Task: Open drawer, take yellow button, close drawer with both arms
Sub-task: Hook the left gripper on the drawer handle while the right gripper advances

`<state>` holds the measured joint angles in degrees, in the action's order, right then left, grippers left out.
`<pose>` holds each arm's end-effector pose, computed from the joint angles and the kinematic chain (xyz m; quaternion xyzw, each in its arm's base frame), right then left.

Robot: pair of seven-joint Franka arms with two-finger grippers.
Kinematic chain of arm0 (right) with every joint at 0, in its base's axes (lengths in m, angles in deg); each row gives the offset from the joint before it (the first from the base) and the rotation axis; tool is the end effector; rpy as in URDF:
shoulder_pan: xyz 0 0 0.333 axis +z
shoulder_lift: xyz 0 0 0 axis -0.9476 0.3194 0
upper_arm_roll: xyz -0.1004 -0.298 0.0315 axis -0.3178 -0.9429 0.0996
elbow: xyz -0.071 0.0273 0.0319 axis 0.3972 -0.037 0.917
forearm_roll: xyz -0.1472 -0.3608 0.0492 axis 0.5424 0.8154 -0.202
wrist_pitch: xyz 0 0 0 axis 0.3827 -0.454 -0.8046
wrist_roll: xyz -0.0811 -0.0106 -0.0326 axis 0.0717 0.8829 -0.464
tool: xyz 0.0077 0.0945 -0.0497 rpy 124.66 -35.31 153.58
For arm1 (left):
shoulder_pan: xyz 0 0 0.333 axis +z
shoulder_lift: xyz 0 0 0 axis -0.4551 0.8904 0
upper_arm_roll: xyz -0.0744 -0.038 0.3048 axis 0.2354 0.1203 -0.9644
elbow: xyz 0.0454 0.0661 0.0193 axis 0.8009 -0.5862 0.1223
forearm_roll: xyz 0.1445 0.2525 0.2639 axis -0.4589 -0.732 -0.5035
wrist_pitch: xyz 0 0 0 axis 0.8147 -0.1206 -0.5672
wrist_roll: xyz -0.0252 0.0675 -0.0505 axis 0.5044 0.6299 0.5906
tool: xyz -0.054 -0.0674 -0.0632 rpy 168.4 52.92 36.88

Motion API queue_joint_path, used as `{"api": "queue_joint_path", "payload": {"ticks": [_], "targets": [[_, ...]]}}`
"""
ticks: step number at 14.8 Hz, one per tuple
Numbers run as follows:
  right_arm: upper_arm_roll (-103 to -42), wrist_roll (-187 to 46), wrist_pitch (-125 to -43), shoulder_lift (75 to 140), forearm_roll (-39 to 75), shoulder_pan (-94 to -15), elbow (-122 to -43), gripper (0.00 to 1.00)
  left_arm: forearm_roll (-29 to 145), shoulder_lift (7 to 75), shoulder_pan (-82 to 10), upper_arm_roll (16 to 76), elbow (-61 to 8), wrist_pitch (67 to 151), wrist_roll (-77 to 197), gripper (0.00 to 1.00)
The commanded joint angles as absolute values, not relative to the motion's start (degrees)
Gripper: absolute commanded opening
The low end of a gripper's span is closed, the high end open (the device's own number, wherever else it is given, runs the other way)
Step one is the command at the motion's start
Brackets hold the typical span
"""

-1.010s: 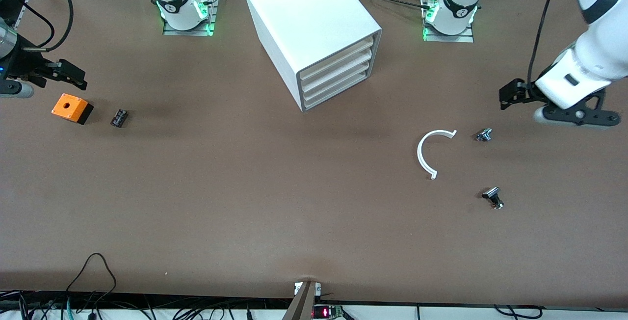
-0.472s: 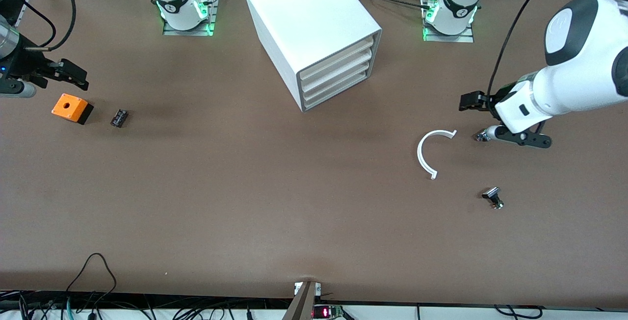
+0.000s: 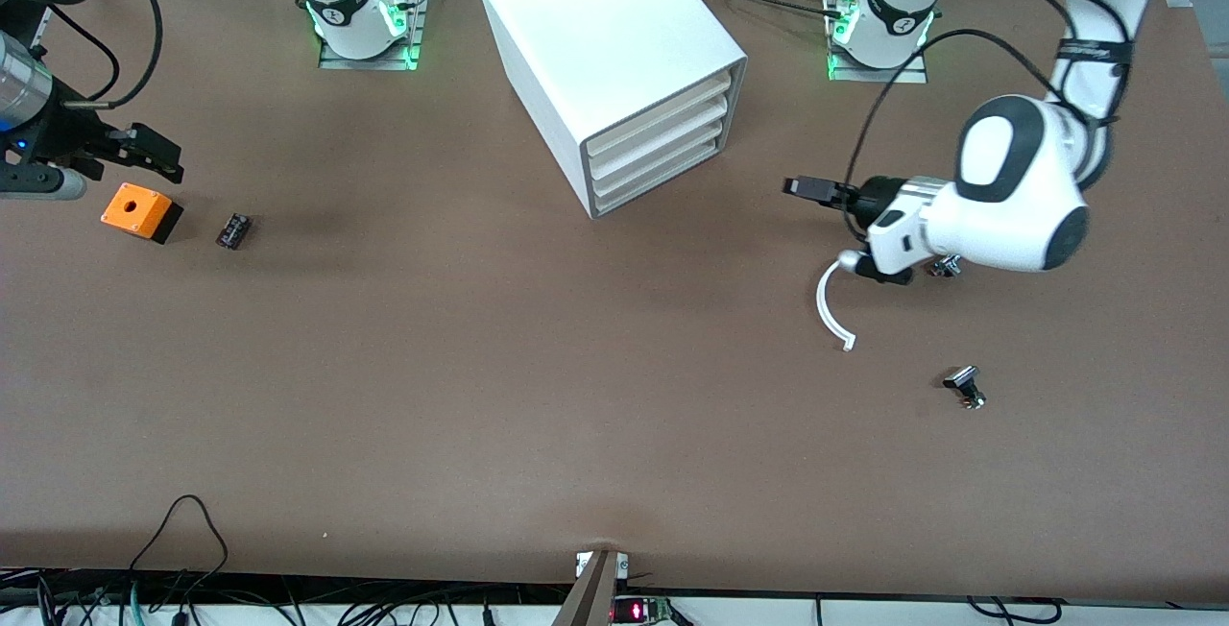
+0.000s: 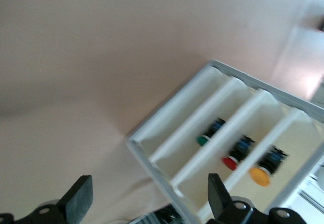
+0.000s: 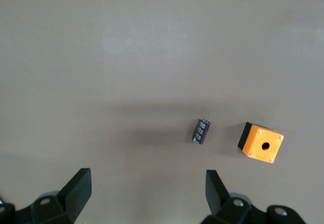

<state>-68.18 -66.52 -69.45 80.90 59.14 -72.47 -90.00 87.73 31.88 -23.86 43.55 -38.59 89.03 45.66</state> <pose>0.5408 -0.0262 0.5409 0.9994 -0.0024 -0.0151 0.0317 0.5295 -0.1750 0.3288 0.9045 -0.0398 -0.2666 0.3305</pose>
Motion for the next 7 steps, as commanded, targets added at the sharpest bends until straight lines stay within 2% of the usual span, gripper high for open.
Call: {"api": "queue_joint_path", "payload": {"ticks": [1, 5, 7], "targets": [[-68.1, -67.6, -70.0, 85.2, 58.2, -71.6, -85.9, 1.00, 95.6, 30.5, -23.7, 48.2, -43.0, 91.4, 44.8, 1.00], [-67.8, -67.2, -71.2, 87.9, 57.5, -69.5, -83.9, 1.00, 104.0, 30.2, -23.9, 53.9, -50.0, 98.2, 43.6, 0.99], [-67.4, -66.9, -71.5, 88.9, 57.5, -69.5, -83.3, 1.00, 104.1, 30.2, -23.9, 56.0, -51.5, 99.4, 43.5, 0.93]]}}
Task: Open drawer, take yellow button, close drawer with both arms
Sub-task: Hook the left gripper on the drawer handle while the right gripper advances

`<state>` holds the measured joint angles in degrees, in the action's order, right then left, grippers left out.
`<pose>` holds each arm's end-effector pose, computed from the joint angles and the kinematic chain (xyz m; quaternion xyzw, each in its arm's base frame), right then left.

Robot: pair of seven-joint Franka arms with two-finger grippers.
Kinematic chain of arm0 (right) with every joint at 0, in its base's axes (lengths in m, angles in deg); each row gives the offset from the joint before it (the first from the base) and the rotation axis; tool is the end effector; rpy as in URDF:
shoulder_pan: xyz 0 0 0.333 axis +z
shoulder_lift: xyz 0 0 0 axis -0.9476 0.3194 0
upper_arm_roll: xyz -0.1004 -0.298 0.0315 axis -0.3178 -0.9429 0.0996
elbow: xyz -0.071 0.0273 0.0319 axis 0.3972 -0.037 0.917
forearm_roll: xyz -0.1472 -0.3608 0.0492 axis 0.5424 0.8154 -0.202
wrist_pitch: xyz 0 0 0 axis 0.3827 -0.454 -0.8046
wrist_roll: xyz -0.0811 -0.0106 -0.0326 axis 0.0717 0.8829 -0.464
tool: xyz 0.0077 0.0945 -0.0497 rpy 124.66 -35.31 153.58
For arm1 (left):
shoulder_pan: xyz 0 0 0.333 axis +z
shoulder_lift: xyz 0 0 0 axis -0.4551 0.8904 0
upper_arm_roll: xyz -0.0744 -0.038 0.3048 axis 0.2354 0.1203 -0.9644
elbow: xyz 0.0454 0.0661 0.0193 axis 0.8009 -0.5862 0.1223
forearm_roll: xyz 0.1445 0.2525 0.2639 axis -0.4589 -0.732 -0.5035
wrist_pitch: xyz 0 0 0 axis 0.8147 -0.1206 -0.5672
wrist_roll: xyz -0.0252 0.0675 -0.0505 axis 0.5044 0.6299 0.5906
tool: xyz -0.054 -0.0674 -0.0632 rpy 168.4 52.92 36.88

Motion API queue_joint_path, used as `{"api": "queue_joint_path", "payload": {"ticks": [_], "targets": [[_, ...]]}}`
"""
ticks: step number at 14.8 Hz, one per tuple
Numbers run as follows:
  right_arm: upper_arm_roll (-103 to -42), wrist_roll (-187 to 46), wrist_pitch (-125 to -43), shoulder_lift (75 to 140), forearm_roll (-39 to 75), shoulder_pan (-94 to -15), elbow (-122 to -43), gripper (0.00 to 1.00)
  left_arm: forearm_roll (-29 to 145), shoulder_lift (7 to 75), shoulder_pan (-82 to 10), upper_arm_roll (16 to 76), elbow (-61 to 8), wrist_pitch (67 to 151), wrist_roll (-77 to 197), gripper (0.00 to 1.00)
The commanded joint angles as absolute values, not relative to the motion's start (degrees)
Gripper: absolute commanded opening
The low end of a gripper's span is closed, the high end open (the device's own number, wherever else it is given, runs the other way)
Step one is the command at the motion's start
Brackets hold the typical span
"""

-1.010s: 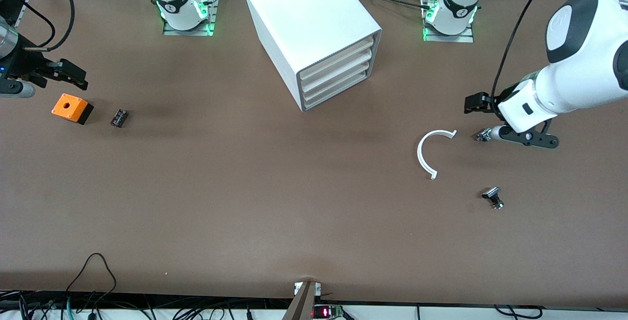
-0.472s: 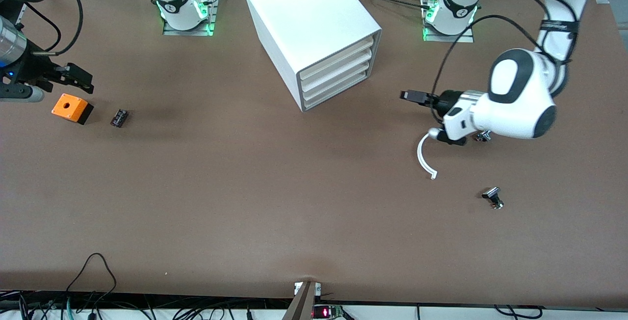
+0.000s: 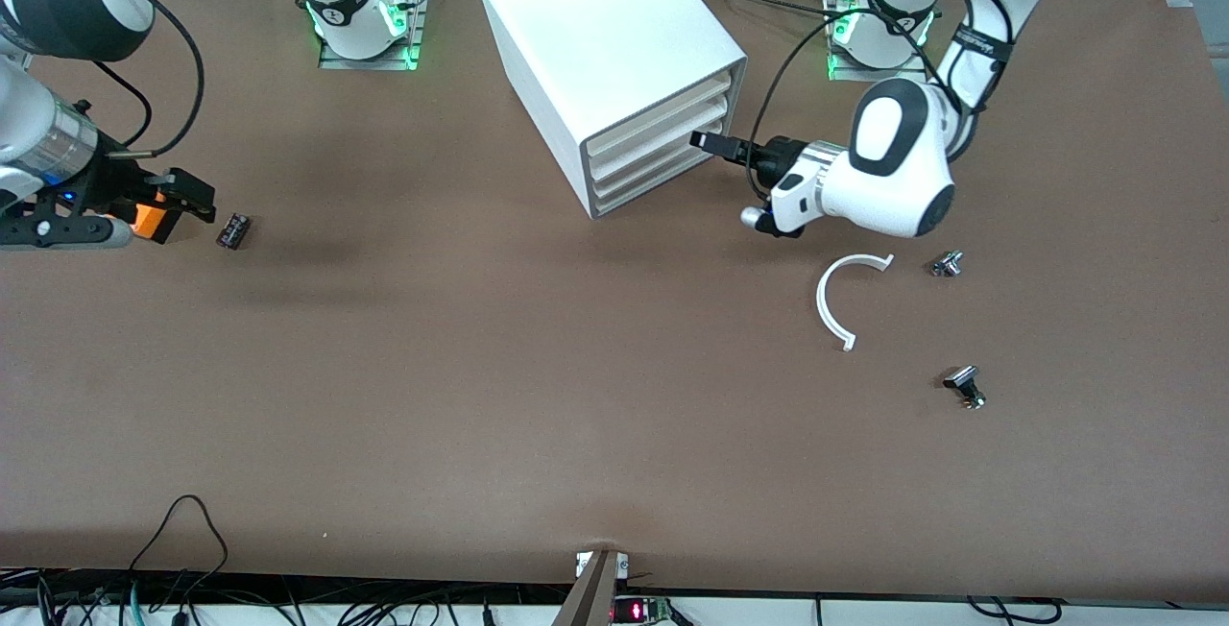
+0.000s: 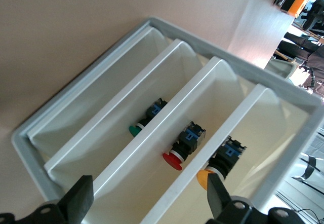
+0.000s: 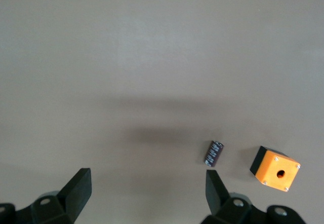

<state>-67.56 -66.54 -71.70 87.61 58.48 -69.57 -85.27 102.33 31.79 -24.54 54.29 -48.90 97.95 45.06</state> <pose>0.5785 0.0095 0.5181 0.9992 0.0283 -0.0118 0.0270 0.4568 -0.2715 0.2866 0.8639 -0.0171 -0.3065 0.3993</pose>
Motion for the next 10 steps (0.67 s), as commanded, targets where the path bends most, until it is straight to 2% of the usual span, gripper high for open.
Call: {"api": "queue_joint_path", "payload": {"ticks": [1, 2, 8, 10], "targets": [[-67.4, -67.0, -72.0, 88.9, 57.4, -69.4, -83.3, 1.00, 104.1, 30.1, -23.9, 56.9, -52.0, 99.4, 43.5, 0.91], [-67.4, -67.1, -72.1, 89.0, 56.6, -69.4, -83.3, 1.00, 104.6, 29.8, -23.9, 57.7, -52.2, 99.3, 43.5, 0.88], [-67.2, -68.8, -72.6, 92.3, 54.1, -65.1, -79.6, 1.00, 105.3, 29.1, -23.9, 58.3, -52.3, 98.7, 43.5, 0.88], [-67.1, -68.5, -72.6, 93.7, 49.3, -63.7, -77.2, 1.00, 105.3, 29.0, -23.9, 59.8, -53.0, 98.8, 43.5, 0.88]]}}
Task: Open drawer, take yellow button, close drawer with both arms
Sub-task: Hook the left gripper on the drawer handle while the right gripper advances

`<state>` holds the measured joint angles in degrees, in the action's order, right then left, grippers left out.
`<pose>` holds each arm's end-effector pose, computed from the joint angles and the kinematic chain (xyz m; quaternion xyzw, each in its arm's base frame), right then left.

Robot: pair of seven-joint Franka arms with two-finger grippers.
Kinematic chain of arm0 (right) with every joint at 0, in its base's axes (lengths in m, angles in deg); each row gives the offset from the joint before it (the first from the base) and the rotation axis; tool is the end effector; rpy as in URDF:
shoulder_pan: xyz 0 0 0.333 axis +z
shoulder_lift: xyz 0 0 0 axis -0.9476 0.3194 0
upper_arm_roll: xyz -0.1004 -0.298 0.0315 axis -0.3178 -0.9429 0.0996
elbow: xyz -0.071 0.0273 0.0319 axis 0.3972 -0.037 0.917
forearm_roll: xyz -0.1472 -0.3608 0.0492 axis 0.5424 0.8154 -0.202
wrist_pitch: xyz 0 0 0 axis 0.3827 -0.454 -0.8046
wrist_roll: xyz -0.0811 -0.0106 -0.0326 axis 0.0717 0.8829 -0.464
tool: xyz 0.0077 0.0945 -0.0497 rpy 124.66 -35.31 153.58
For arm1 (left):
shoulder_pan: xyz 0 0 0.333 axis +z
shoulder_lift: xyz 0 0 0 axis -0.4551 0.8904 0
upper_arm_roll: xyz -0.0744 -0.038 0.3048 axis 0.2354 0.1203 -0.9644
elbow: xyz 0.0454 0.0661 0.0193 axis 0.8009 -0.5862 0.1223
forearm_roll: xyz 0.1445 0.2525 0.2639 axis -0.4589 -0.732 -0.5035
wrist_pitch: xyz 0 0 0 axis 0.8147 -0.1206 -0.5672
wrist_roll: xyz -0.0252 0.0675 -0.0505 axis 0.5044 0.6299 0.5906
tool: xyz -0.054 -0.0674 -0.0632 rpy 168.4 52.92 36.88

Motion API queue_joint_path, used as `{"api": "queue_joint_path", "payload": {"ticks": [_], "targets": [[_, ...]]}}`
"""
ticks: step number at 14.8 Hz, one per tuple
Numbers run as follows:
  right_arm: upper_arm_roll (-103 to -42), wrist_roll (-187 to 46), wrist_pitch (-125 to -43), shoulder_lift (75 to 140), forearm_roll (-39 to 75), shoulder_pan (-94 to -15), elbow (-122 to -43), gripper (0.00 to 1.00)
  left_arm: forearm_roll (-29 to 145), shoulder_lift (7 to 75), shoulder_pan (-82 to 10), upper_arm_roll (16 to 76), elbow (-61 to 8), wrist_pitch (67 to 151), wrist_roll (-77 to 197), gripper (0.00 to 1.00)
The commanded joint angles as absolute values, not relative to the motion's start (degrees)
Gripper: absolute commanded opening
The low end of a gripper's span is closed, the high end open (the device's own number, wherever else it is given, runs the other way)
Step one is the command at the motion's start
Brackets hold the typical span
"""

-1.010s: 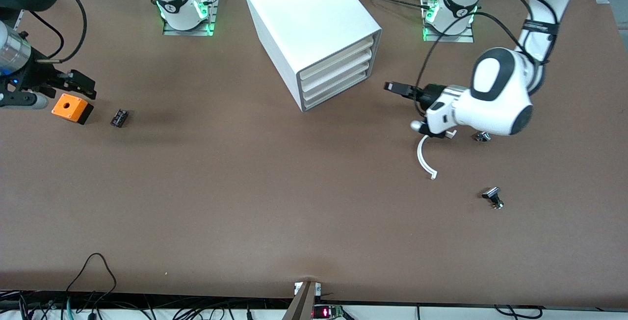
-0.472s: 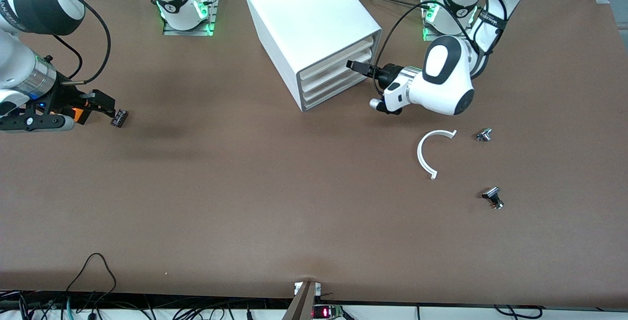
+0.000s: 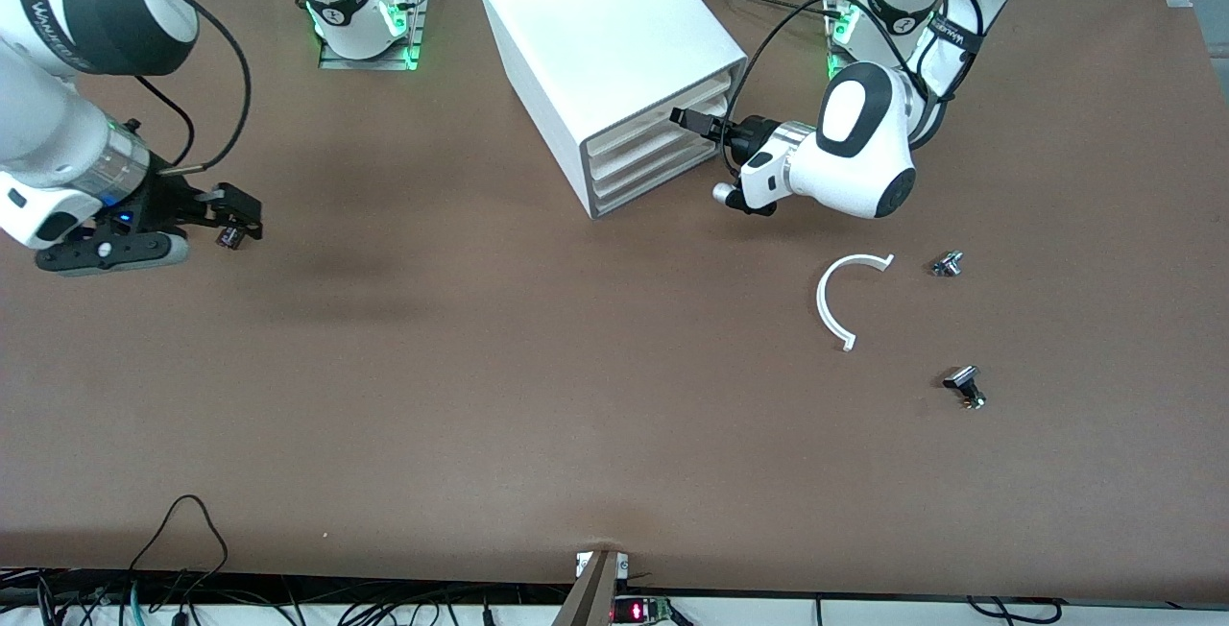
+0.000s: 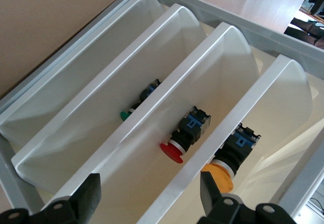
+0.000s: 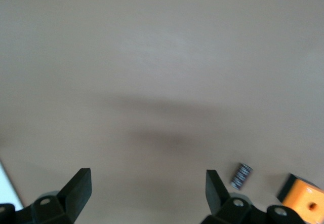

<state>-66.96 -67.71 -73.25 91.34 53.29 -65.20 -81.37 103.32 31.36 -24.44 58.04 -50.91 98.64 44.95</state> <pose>0.5978 0.0695 0.5146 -0.9973 -0.0707 -0.0025 0.0175 0.4303 -0.2964 0.2833 0.8581 -0.0348 -0.3241 0.3966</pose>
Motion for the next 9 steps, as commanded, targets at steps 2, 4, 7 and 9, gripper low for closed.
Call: {"api": "queue_joint_path", "payload": {"ticks": [2, 4, 7, 9], "targets": [[-67.1, -68.6, -72.3, 95.9, 46.6, -61.0, -74.5, 1.00, 105.4, 28.8, -23.9, 60.2, -53.1, 98.7, 43.5, 0.87], [-67.1, -68.6, -71.9, 97.6, 47.0, -57.4, -71.9, 1.00, 105.4, 28.6, -23.8, 60.3, -53.4, 98.7, 43.4, 0.86], [-67.1, -68.8, -72.5, 98.5, 47.3, -53.7, -71.3, 1.00, 105.4, 28.8, -23.8, 60.3, -54.1, 98.8, 40.8, 0.03], [-67.1, -68.8, -72.5, 99.6, 47.7, -53.0, -69.5, 1.00, 104.8, 29.1, -23.7, 60.0, -54.2, 99.3, 40.6, 0.00]]}}
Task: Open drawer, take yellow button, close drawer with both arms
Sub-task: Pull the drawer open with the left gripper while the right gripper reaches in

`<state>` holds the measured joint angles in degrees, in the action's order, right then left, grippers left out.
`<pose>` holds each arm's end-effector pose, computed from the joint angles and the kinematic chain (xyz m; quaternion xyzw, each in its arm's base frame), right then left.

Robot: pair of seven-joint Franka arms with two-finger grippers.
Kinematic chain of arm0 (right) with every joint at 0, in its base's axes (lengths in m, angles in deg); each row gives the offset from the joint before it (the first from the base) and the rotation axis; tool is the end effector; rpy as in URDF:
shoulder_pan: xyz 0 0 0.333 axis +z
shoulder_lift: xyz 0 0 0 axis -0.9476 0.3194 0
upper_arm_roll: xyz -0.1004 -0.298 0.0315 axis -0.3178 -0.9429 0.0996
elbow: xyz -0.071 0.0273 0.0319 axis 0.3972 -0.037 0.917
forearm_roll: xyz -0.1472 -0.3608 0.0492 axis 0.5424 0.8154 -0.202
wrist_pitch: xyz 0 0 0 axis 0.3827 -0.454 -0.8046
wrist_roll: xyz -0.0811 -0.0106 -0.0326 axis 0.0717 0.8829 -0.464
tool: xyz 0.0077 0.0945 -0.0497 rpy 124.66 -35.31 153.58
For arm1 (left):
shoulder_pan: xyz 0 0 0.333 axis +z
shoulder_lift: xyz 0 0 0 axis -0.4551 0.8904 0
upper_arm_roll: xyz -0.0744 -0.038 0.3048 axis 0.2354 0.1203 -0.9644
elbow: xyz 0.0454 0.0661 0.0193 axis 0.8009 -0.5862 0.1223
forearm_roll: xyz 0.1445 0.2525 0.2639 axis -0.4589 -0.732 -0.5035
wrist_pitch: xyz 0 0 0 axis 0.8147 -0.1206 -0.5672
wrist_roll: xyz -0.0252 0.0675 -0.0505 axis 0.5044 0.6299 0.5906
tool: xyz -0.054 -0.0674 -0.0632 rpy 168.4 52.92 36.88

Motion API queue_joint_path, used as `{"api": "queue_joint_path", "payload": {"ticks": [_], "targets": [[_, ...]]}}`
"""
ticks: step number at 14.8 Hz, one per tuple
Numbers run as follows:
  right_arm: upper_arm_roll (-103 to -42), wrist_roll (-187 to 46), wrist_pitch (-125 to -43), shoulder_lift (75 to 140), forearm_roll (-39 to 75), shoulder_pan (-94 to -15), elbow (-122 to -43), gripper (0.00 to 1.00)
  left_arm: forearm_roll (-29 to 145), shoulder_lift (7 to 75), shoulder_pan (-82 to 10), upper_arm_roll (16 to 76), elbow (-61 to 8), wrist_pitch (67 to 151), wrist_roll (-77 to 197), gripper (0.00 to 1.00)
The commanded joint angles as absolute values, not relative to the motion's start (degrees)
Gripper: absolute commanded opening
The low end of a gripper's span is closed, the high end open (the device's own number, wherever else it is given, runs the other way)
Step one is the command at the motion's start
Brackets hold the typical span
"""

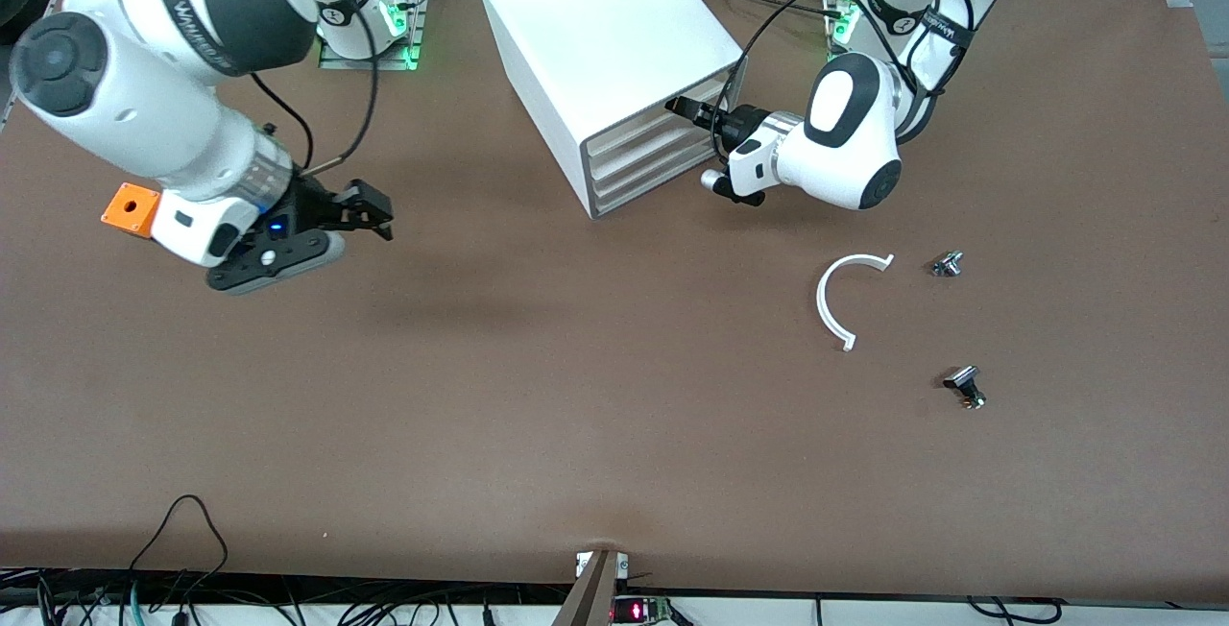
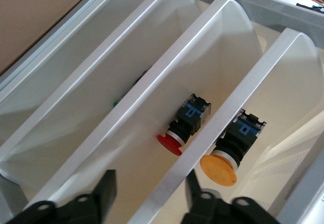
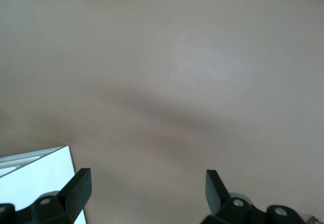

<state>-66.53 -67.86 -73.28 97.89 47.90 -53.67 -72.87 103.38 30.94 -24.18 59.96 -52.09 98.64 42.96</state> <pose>0.6042 0.2104 0.5159 -0.9841 -0.1644 -0.0113 0.0664 0.4155 -0.3062 0.2819 0.8549 -0.0604 -0.3278 0.3976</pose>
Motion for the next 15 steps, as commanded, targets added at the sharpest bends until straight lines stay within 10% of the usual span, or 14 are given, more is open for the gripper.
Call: {"api": "queue_joint_path", "payload": {"ticks": [1, 11, 12, 13, 15], "targets": [[-67.1, -68.8, -72.6, 99.8, 47.7, -52.5, -69.1, 1.00, 104.4, 29.3, -23.5, 59.7, -53.9, 99.6, 40.6, 0.00], [-67.1, -74.5, -74.8, 107.6, 54.5, -36.9, -57.5, 1.00, 98.5, 29.9, -21.8, 49.9, -45.0, 110.6, 37.3, 0.00], [-67.1, -78.1, -75.2, 109.1, 54.5, -36.1, -55.0, 1.00, 98.8, 30.0, -21.6, 49.9, -45.0, 110.9, 37.3, 0.28], [-67.2, -82.5, -75.0, 111.0, 54.1, -35.3, -52.3, 1.00, 99.1, 29.8, -21.5, 49.9, -45.1, 111.7, 37.2, 0.97], [-67.0, -89.0, -74.7, 113.5, 53.6, -33.5, -48.9, 1.00, 99.3, 29.7, -21.3, 50.0, -45.0, 112.3, 36.8, 1.00]]}}
